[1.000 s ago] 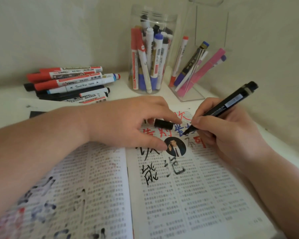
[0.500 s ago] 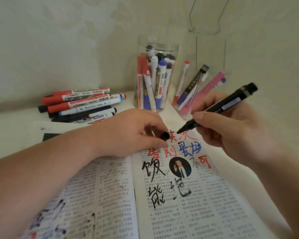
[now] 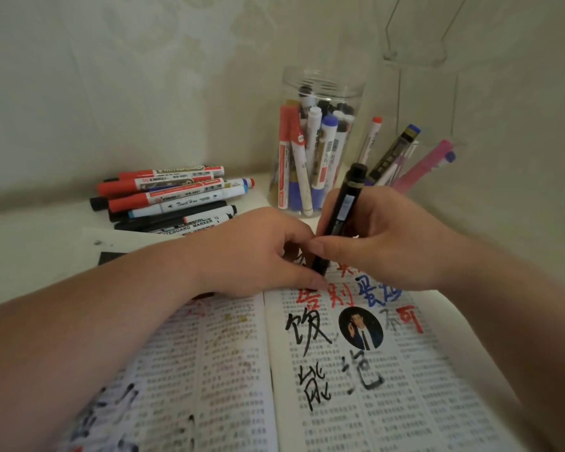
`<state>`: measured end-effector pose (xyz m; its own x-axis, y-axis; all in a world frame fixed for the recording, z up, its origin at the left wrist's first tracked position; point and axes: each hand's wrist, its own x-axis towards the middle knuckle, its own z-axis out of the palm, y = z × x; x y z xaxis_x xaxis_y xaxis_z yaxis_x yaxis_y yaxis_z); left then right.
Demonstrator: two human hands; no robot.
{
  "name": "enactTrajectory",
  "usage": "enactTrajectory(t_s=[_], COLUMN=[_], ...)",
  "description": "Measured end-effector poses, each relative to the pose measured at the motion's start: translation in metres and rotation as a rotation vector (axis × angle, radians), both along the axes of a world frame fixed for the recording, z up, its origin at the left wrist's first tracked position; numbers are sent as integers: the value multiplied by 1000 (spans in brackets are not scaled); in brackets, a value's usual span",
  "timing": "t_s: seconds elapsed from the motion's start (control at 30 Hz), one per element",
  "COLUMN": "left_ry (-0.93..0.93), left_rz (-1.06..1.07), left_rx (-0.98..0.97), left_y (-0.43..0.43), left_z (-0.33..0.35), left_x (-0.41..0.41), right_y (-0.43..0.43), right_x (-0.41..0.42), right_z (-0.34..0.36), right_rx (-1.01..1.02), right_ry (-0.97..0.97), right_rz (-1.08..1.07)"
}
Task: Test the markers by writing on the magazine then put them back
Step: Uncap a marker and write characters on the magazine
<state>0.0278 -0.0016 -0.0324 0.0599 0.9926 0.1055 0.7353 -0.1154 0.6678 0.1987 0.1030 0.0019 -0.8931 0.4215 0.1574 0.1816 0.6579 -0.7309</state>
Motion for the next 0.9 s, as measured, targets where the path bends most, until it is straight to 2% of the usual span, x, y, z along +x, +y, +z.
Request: enactTrajectory(t_s=[0.23, 0.43, 0.53, 0.63, 0.7, 0.8, 0.9], left_ry=[-135, -40, -24, -71, -99, -75, -195], left_rz=[-14, 10, -4, 1, -7, -6, 67], left_rx=[30, 36, 53, 99, 140, 179, 238], left_y=[1, -3, -1, -1, -2, -3, -2], left_z=[-7, -6, -4, 0, 2, 1, -1], left_x=[-3, -2, -3, -2, -1, -3, -6], right_y=[-6, -14, -14, -16, -19, -20, -17], right_x=[1, 6, 11, 6, 1, -4, -11], right_z=[-5, -17, -30, -36, -34, -25, 3], right_rx=[67, 156, 160, 119, 98, 181, 218], right_ry=[39, 69, 214, 490, 607, 662, 669], right_rz=[9, -62, -160, -216, -220, -194, -189])
